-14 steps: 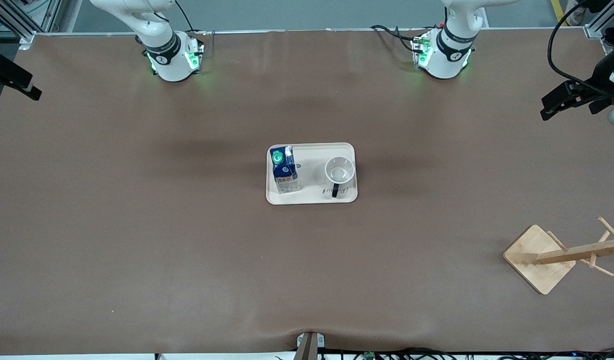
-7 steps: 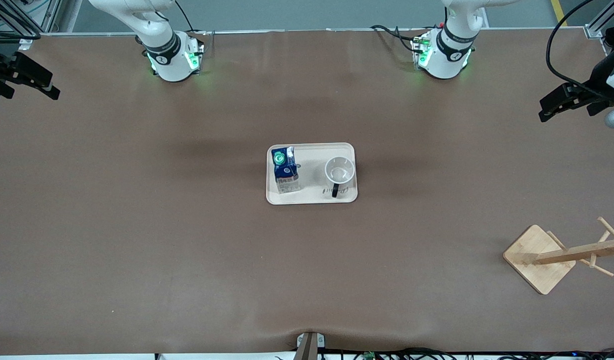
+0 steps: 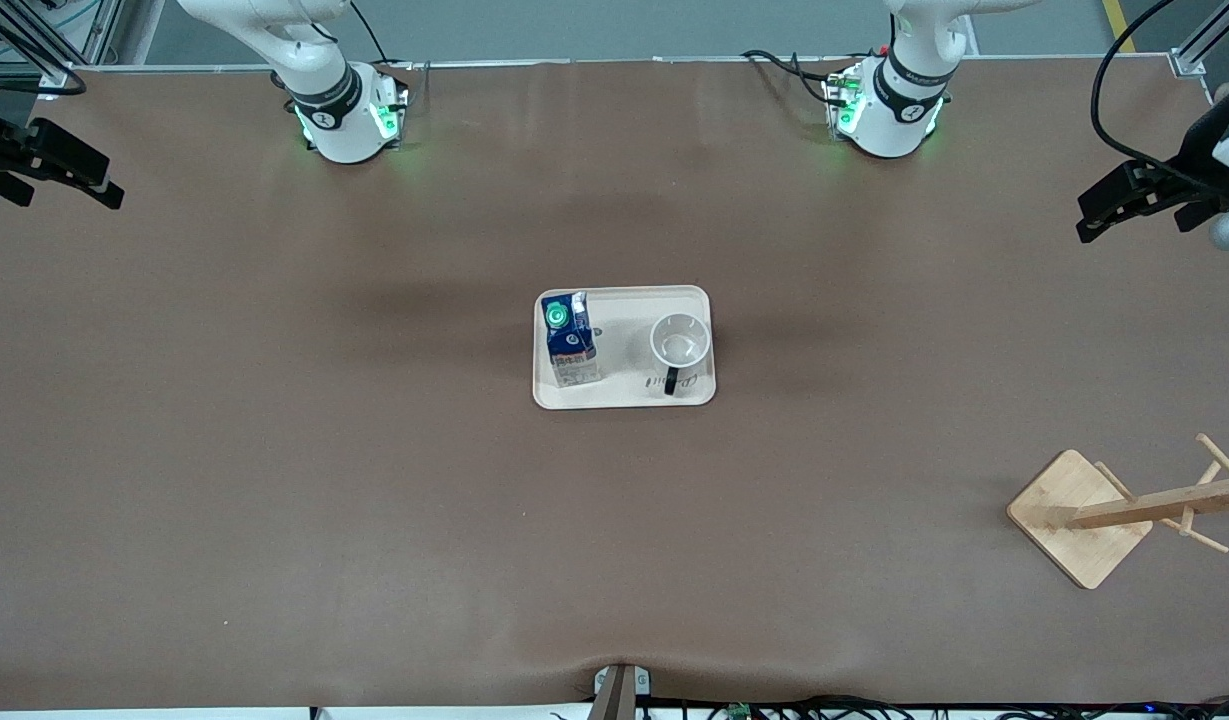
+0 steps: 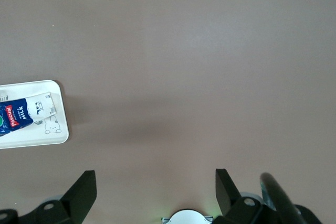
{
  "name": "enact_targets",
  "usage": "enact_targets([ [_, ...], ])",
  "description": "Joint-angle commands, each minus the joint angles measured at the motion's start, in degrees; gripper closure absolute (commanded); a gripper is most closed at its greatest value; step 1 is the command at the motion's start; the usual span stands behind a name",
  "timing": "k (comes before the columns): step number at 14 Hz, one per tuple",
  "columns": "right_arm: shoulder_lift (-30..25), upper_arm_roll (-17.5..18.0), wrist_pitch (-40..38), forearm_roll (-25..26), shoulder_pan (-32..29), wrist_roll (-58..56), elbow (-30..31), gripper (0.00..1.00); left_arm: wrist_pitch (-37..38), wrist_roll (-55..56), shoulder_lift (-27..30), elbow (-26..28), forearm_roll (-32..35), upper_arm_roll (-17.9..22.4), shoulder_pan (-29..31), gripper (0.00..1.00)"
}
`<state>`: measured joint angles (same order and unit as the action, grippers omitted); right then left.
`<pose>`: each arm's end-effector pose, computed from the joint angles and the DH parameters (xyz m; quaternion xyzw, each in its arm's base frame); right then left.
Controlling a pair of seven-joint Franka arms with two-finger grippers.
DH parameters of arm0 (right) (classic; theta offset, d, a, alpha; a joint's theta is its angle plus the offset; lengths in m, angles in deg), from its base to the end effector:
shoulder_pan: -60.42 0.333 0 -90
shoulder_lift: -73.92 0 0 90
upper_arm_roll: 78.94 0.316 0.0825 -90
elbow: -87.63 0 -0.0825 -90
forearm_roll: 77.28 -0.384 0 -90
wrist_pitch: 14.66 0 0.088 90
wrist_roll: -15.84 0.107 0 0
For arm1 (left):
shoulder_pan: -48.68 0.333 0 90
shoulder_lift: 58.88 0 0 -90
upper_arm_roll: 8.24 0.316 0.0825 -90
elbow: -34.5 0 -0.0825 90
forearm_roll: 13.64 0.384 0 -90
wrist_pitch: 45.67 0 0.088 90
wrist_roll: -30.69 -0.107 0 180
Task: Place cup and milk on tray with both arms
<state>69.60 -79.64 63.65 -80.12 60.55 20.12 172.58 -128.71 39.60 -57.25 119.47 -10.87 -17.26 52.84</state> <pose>0.5075 0.0007 0.6879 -0.9988 0.0377 0.0210 0.0242 0.5313 -0.0410 0.6702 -0.9989 -0.0382 -0.0004 0.0264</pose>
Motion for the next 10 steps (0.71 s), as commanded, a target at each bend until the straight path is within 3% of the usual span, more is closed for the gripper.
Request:
enact_targets([
  [1, -0.3, -0.1, -0.1, 0.6, -0.3, -0.7, 0.2, 0.00, 0.7, -0.7, 0.5, -0.7, -0.7, -0.2, 0.2, 0.00],
  [10, 0.4, -0.4, -0.3, 0.2, -0.4, -0.8, 0.4, 0.00, 2.1, -0.7, 0.0, -1.7, -1.5, -0.2, 0.1, 0.00],
])
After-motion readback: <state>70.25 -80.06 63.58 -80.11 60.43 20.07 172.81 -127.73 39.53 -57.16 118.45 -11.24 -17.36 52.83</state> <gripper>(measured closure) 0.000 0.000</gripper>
